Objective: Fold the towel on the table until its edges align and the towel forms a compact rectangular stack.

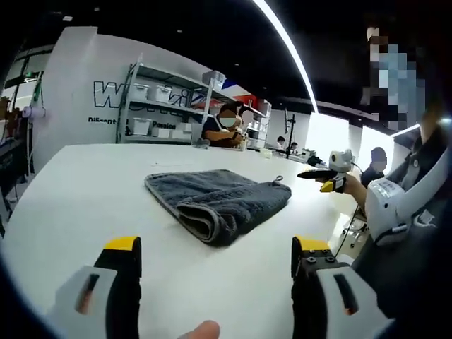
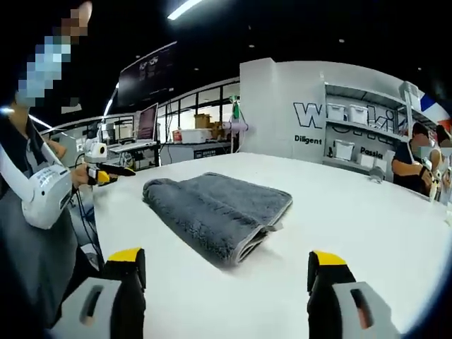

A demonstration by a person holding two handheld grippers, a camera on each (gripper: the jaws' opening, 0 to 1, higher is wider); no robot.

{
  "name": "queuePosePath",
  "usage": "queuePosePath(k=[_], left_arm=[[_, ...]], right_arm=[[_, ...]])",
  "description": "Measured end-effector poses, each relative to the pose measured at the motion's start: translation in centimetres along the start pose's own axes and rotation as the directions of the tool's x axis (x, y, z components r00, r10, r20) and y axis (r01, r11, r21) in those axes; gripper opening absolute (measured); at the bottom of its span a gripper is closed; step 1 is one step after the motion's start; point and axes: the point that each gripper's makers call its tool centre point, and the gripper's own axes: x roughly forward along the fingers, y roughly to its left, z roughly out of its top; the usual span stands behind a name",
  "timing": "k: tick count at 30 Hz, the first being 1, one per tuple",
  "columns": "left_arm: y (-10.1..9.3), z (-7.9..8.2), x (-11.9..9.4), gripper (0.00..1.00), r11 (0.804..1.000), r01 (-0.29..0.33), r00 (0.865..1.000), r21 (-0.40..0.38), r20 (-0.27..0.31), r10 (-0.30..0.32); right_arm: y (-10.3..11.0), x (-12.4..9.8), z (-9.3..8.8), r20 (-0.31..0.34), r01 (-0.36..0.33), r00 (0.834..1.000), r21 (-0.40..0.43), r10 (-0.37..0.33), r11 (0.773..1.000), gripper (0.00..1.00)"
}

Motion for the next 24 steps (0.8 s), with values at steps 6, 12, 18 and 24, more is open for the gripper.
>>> queuePosePath(k=[6,12,18,24], left_arm=[[-0.2,-0.4,0.0,0.95,1.000,0.015,1.000,0.013,-0.016,-0.014],[0.2,-0.5,0.3,0.97,1.000,0.018,0.999,0.012,-0.029,-0.017],[0.0,-0.5,0.5,0.99,0.999,0.032,0.999,0.021,-0.036,-0.031],[0.3,-0.8,0.6,0.99,1.000,0.027,0.999,0.016,-0.047,-0.027]], right_arm=[[0.4,0.7,-0.2,-0.018,-0.013,1.000,-0.012,0.013,1.000,0.99],[0.0,1.0,-0.2,-0.022,-0.022,1.000,-0.009,0.022,1.000,0.99],[-0.4,1.0,-0.1,-0.016,-0.016,1.000,0.004,0.016,1.000,0.99],[-0.3,1.1,-0.3,-0.012,-0.018,1.000,0.022,0.019,1.000,0.99]])
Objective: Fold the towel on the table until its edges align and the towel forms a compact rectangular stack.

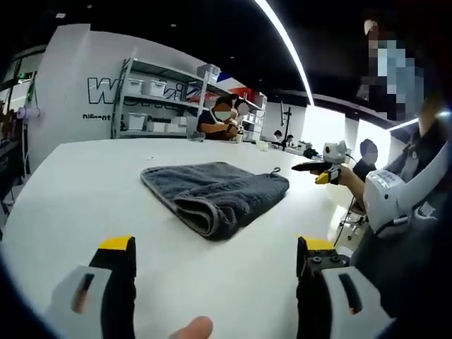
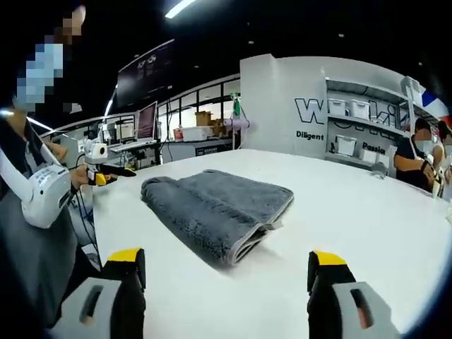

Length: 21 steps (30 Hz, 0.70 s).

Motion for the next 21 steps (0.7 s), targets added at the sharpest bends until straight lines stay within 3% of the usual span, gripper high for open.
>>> queuePosePath(k=[5,12,16,21], left_arm=[[0.0,0.4,0.3,0.99,1.000,0.012,1.000,0.013,-0.011,-0.012],[0.0,2.0,2.5,0.99,0.989,0.133,0.990,0.059,-0.063,-0.130],[0.8,3.0,4.4,0.99,0.980,0.190,0.980,0.065,-0.072,-0.186],[1.1,3.8,6.0,0.92,0.971,0.237,0.969,0.042,-0.087,-0.233]], right_arm=[[-0.3,0.2,0.0,-0.007,-0.002,1.000,-0.005,0.002,1.000,0.99],[-2.7,1.1,1.6,-0.002,-0.028,1.000,-0.094,0.027,0.995,0.99],[-3.3,2.3,2.9,0.012,-0.096,0.995,-0.146,0.099,0.985,0.87],[-2.6,3.6,4.1,0.004,-0.220,0.974,-0.236,0.227,0.947,0.64]])
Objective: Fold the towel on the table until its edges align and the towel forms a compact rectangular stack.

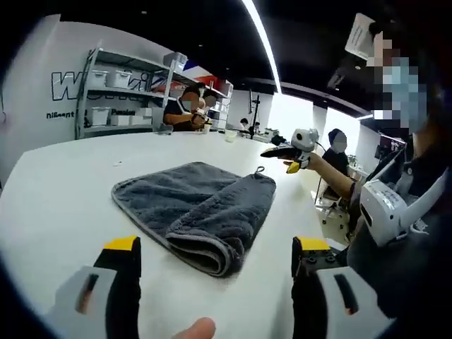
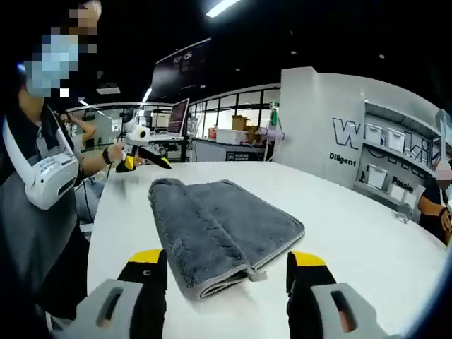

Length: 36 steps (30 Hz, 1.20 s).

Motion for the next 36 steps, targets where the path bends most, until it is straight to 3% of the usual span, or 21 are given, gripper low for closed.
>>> queuePosePath(k=[3,9,13,15,19,22,25,29,31,33,36], left_arm=[[0.6,0.1,1.1,0.86,0.999,0.018,0.999,0.036,-0.028,-0.017],[1.6,0.0,2.4,0.72,0.995,0.056,0.997,0.080,-0.056,-0.052],[2.5,-0.5,3.3,0.63,0.996,0.064,0.996,0.065,-0.066,-0.060],[2.6,-0.8,3.6,0.51,0.995,0.073,0.995,0.061,-0.068,-0.069],[2.4,-0.9,4.5,0.40,0.993,0.114,0.993,-0.029,-0.038,-0.116],[2.7,-1.2,4.9,0.32,0.990,0.124,0.991,-0.066,-0.049,-0.127],[3.1,-1.4,5.4,0.27,0.985,0.117,0.991,-0.123,-0.055,-0.124],[3.5,-1.8,5.6,0.20,0.987,0.096,0.991,-0.125,-0.079,-0.106],[4.3,-2.0,5.7,0.22,0.996,0.047,0.993,-0.072,-0.102,-0.054],[4.9,-2.0,5.7,0.31,0.999,0.006,0.994,-0.039,-0.108,-0.010],[4.1,-2.2,5.9,0.24,0.997,0.053,0.992,-0.049,-0.113,-0.058]], right_arm=[[-0.2,1.0,0.0,-0.016,-0.045,0.999,-0.034,0.045,0.998,0.56],[-1.1,3.5,-2.1,-0.101,-0.113,0.989,-0.063,0.106,0.992,0.47],[-1.7,4.7,-2.9,-0.105,-0.157,0.983,-0.050,0.152,0.986,0.35],[-1.9,5.1,-3.1,-0.102,-0.167,0.981,-0.043,0.162,0.985,0.31],[-2.0,5.7,-3.6,-0.103,-0.181,0.978,-0.016,0.179,0.983,0.25],[-1.7,6.0,-3.9,-0.111,-0.191,0.976,-0.012,0.189,0.981,0.21],[-1.5,6.0,-4.2,-0.128,-0.190,0.974,-0.024,0.185,0.982,0.16],[-1.4,5.9,-4.0,-0.126,-0.178,0.977,-0.038,0.172,0.983,0.12],[-1.4,5.8,-4.0,-0.126,-0.171,0.978,-0.043,0.165,0.984,0.11],[-1.4,5.9,-4.1,-0.123,-0.167,0.979,-0.042,0.161,0.985,0.11],[-1.5,6.0,-4.1,-0.124,-0.156,0.981,-0.041,0.150,0.987,0.10]])
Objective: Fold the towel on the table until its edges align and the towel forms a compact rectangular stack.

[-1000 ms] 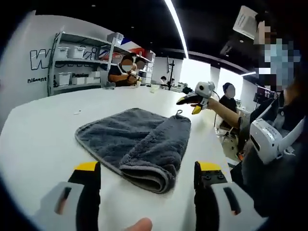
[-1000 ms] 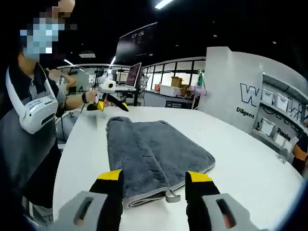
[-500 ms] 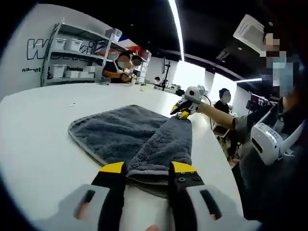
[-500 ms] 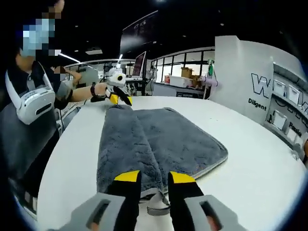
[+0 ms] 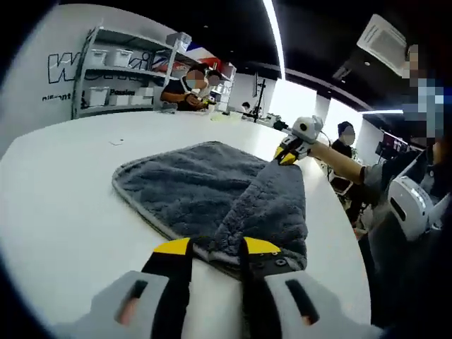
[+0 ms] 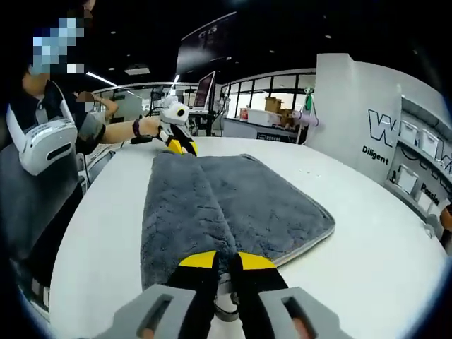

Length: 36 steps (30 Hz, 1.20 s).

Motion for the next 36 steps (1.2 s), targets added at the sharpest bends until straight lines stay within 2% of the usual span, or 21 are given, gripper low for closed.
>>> queuePosePath(k=[2,6,12,17,19,23,27,31,34,36], left_arm=[[-0.5,-0.2,0.2,0.19,1.000,0.020,1.000,0.001,-0.009,-0.020],[-0.5,-0.3,-0.3,0.14,0.998,0.001,0.999,0.058,-0.032,0.001],[-0.9,1.2,-1.6,0.08,0.992,-0.018,1.000,0.123,0.007,0.017],[-1.6,4.0,-3.2,0.07,0.976,-0.057,0.995,0.210,0.087,0.039],[-2.5,5.8,-4.4,0.07,0.967,-0.072,0.989,0.245,0.146,0.037],[-4.3,8.9,-6.7,0.07,0.946,-0.120,0.966,0.302,0.253,0.042],[-6.1,11.1,-8.8,0.07,0.919,-0.148,0.943,0.367,0.333,0.019],[-7.1,11.4,-9.8,0.07,0.908,-0.159,0.937,0.388,0.349,0.015],[-7.4,10.8,-9.7,0.07,0.903,-0.151,0.944,0.402,0.331,0.011],[-7.7,9.6,-9.3,0.07,0.892,-0.147,0.955,0.428,0.297,0.016]], right_arm=[[0.0,0.0,0.0,0.001,0.005,1.000,0.007,-0.005,1.000,0.09],[0.0,-0.3,0.4,0.008,0.019,1.000,-0.004,-0.019,1.000,0.07],[0.2,-1.5,2.4,0.058,0.062,0.997,-0.066,-0.058,0.996,0.05],[0.2,-2.9,5.1,0.131,0.115,0.987,-0.130,-0.098,0.985,0.05],[0.3,-4.0,7.1,0.181,0.152,0.976,-0.161,-0.122,0.975,0.05],[0.6,-6.4,10.9,0.267,0.221,0.950,-0.218,-0.159,0.951,0.05],[1.7,-7.8,13.3,0.304,0.239,0.940,-0.260,-0.156,0.936,0.04],[2.8,-8.1,13.8,0.303,0.236,0.942,-0.300,-0.143,0.924,0.04],[3.4,-8.0,13.6,0.286,0.233,0.948,-0.324,-0.140,0.917,0.04],[4.2,-7.7,13.0,0.269,0.217,0.955,-0.338,-0.127,0.916,0.04]])
